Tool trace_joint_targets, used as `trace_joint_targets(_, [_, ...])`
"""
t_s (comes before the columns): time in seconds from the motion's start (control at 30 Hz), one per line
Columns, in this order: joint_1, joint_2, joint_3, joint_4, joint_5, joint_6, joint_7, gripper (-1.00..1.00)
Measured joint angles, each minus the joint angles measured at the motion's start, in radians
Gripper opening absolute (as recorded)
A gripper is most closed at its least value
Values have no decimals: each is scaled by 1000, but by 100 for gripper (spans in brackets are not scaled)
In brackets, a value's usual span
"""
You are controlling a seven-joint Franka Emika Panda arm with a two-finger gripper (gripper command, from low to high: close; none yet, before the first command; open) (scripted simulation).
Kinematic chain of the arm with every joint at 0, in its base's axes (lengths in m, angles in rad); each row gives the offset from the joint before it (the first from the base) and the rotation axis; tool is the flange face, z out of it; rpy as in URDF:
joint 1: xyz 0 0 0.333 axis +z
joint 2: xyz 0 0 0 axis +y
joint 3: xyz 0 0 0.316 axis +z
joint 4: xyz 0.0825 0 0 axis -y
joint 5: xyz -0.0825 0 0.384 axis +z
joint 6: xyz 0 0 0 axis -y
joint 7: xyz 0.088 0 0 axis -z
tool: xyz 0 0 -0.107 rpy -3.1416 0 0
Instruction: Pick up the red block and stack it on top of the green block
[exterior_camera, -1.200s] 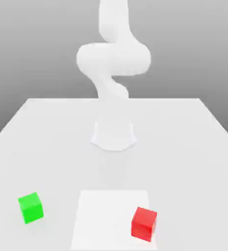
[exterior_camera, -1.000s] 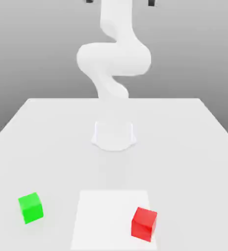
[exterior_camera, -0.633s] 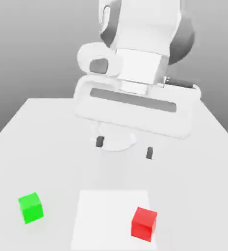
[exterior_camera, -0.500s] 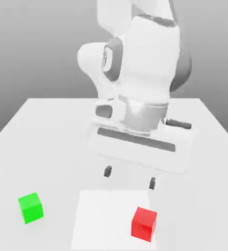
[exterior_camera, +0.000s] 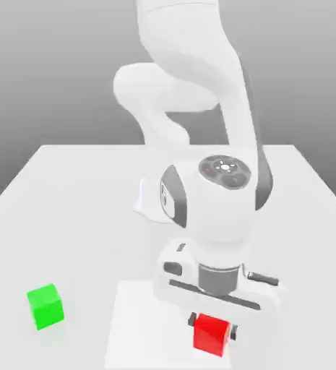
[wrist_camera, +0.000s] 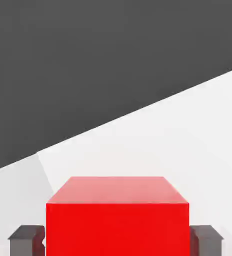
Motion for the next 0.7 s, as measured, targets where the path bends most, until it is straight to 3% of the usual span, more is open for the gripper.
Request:
trace_joint_targets(0.1, [0,4,-1,1,-5,3,4,-100])
trace_joint_targets(0.33, [-69,-174,80,-32,132,-139,-88,-100])
trace_joint_targets(0.53, [-213,-247,-79,-58,195,-189,77,-100])
trace_joint_targets(0.7, [-416,-284,-199,-75,250,-196,231,-100])
